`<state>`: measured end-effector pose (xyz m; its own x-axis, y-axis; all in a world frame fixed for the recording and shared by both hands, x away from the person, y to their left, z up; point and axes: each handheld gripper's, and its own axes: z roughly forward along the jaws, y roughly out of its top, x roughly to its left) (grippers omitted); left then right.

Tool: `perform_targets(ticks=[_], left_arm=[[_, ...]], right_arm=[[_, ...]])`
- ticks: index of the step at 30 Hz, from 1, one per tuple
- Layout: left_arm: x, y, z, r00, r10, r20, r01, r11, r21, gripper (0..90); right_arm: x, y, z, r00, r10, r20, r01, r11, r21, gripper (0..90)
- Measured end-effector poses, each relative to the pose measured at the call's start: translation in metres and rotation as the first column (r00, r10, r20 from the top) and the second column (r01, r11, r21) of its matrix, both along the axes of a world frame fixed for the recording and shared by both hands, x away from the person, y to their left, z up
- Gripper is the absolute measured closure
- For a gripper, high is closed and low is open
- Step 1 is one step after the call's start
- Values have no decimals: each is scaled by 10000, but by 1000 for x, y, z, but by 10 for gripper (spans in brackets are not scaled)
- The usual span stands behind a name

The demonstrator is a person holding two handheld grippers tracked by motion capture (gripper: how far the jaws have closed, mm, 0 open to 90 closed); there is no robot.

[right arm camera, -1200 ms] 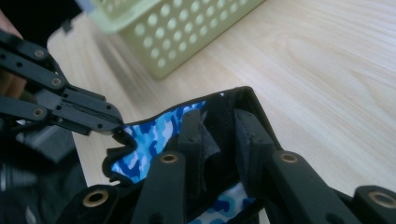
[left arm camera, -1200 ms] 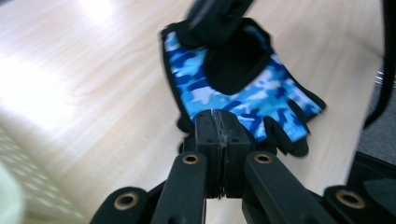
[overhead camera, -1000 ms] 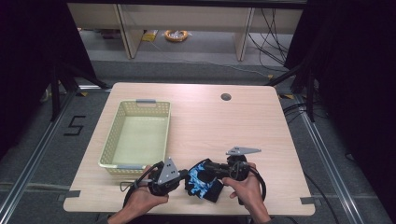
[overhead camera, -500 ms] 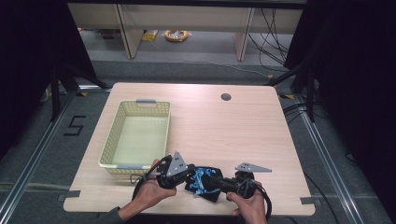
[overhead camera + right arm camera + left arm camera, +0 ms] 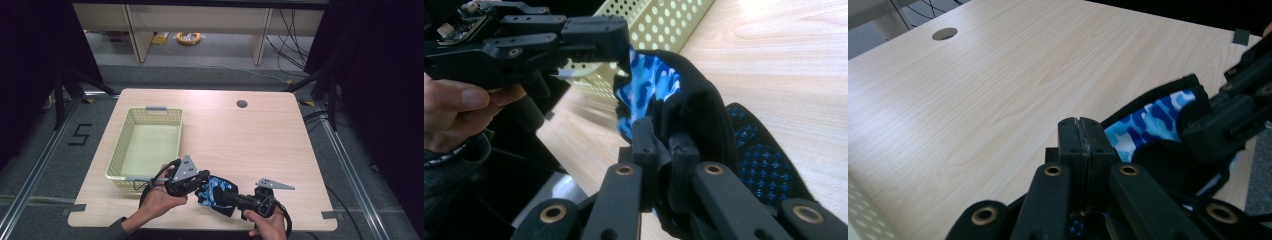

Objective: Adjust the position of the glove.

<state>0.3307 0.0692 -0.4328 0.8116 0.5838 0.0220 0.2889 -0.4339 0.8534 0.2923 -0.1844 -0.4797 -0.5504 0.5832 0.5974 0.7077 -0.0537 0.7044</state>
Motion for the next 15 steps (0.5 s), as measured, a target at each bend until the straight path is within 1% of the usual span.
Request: perform_targets(ticks=[1,2,3,4,5,6,7,8,9,10,11,12,13,14,15], left_arm=[[2,-1,0,9999,-92,90,92,9999,61,884],[5,-3,-1,9998,-125,147,122,9998,185,884],[6,-5,-2,9998,-165,126,162,9995,284,884],[8,-9,-5,9998,-157,96,153,9992,368,884],[9,-12,-8,9999,-147,41,145,9993,346,884],[13,-14,-13,9997,-195,-134,202,9983,547,884],[13,-14,-13,9997,-195,-134,202,9983,547,884],[15,-16,-20,9989,-127,-444,153,9982,586,883],[15,-16,-20,9989,-127,-444,153,9982,586,882],[16,-17,-24,9988,-85,-486,117,9979,642,882],[17,-17,-26,9987,-66,-512,101,9976,686,878],[18,-17,-28,9984,-20,-567,59,9976,688,876],[20,-17,-29,9979,-20,-643,67,9973,737,875],[23,-18,-34,9972,-144,-732,203,9966,793,874],[23,-18,-34,9972,-144,-732,203,9966,793,874]], right_arm=[[-3,1,0,9992,-179,-361,181,9998,51,850],[-3,1,-5,9994,65,-334,-56,9996,282,834],[-3,1,-5,9994,65,-334,-56,9996,282,834],[-3,1,-9,9996,-1,-267,9,9996,296,825],[-5,1,-13,9990,89,-437,-84,9999,111,812],[-6,2,-19,9968,72,-802,-70,10000,25,810],[-6,2,-19,9968,72,-802,-70,10000,25,810],[-6,4,-25,9946,110,-1031,-123,9998,-128,814],[-6,4,-25,9946,110,-1031,-123,9998,-128,814],[-4,3,-28,9964,108,-839,-132,9995,-284,815],[-5,3,-30,9931,91,-1166,-130,9994,-331,807],[-5,2,-31,9920,126,-1255,-171,9992,-349,796],[-4,2,-33,9911,61,-1332,-129,9987,-502,782],[-4,1,-35,9871,13,-1603,-95,9987,-509,753],[-4,1,-35,9871,13,-1603,-95,9987,-509,753]])
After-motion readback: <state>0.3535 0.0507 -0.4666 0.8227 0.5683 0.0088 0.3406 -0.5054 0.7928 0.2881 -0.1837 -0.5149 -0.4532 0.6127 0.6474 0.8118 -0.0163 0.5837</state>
